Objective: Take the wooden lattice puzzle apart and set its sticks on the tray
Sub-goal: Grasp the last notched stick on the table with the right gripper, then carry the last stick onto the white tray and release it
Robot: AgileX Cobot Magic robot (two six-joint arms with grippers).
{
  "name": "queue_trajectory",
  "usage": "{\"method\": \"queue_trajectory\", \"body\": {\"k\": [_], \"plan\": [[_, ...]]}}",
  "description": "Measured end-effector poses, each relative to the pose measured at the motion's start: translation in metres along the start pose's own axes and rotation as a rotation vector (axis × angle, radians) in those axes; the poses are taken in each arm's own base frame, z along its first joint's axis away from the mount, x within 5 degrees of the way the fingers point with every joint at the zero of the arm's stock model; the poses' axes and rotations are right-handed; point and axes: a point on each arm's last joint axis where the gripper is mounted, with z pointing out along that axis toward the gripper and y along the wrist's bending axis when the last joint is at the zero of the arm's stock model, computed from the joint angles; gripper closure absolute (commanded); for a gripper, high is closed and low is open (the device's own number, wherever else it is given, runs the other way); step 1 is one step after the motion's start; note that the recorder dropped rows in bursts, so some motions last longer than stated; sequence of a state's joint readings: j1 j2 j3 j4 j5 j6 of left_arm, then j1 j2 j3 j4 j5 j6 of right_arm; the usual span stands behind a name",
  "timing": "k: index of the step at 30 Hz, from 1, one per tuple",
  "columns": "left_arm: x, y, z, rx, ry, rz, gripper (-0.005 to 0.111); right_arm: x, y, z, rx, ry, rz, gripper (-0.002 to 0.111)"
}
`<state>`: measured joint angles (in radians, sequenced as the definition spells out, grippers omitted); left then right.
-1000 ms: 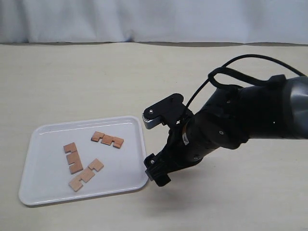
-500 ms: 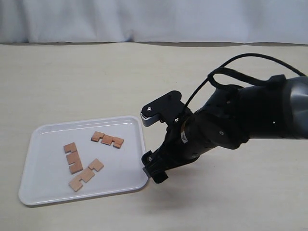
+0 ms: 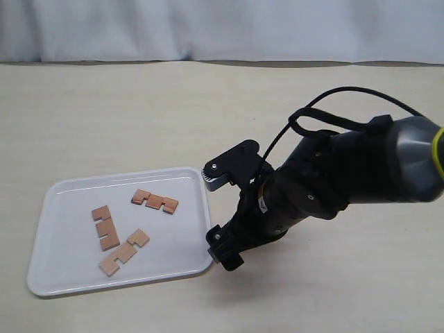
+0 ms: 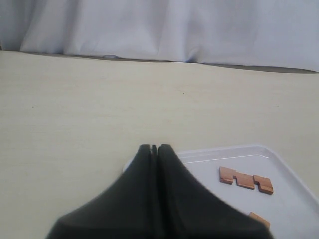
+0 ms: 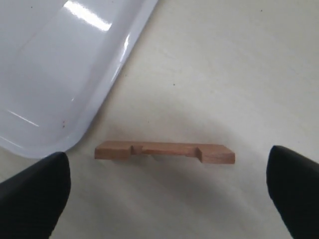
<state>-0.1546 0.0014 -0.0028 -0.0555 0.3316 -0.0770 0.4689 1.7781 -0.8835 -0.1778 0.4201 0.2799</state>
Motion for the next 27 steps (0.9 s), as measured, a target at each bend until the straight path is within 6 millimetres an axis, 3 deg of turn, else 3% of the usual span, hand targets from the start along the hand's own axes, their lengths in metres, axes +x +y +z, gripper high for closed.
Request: {"method": "queue_trajectory", "body": {"k": [27], "plan": [[0.0, 0.0, 0.0, 0.0, 0.0, 0.0, 0.107, 0.002, 0.001, 0.019, -0.003, 0.016, -0.012, 0.0]]}}
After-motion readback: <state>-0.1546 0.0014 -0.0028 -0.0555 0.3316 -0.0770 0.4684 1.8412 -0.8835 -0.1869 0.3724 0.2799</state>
